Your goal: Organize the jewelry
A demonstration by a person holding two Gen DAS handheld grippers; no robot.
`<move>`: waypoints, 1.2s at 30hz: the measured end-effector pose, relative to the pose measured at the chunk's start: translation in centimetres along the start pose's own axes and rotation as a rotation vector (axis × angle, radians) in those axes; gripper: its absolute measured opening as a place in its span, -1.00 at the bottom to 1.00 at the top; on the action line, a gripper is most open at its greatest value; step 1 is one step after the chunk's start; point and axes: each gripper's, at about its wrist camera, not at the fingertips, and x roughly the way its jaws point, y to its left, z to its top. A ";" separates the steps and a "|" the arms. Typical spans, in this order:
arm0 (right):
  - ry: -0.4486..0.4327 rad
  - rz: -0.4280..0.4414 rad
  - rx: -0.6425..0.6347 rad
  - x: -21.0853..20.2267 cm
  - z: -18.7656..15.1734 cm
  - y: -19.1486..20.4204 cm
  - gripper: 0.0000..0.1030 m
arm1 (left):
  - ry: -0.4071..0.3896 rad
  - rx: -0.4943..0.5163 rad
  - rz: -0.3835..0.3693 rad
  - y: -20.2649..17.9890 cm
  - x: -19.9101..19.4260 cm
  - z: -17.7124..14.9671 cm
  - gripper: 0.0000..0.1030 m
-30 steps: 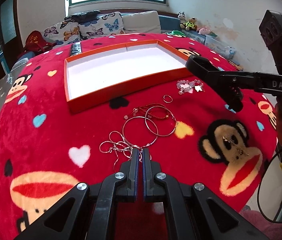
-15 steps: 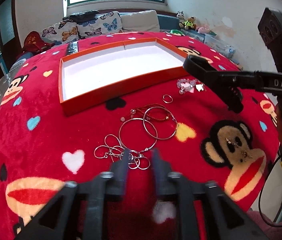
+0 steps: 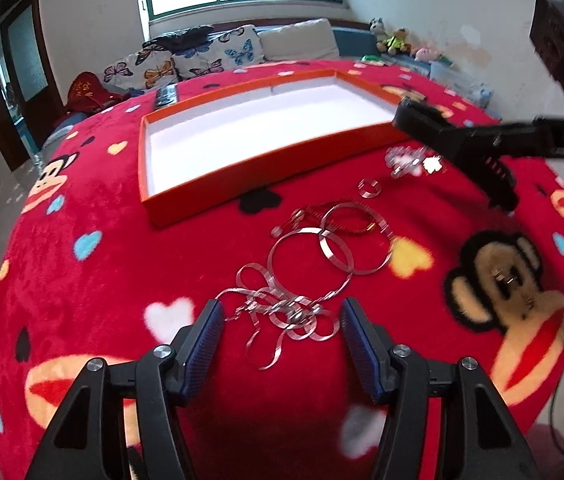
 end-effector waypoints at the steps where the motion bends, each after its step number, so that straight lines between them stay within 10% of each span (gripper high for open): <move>1: 0.001 0.001 0.001 0.0 0.0 0.0 -0.04 | -0.002 -0.011 -0.002 0.3 -0.1 -0.1 0.22; 10: -0.003 0.005 -0.001 0.2 -0.3 0.1 -0.04 | 0.008 -0.073 0.039 3.2 -1.9 -1.8 0.16; 20: -0.003 0.005 0.005 0.1 -0.1 -0.1 -0.04 | -0.039 0.008 -0.073 0.6 -2.1 -0.4 -0.57; 36: 0.007 0.005 0.005 0.5 -0.2 -0.1 -0.04 | -0.023 0.067 -0.047 0.0 -0.5 -0.9 -0.87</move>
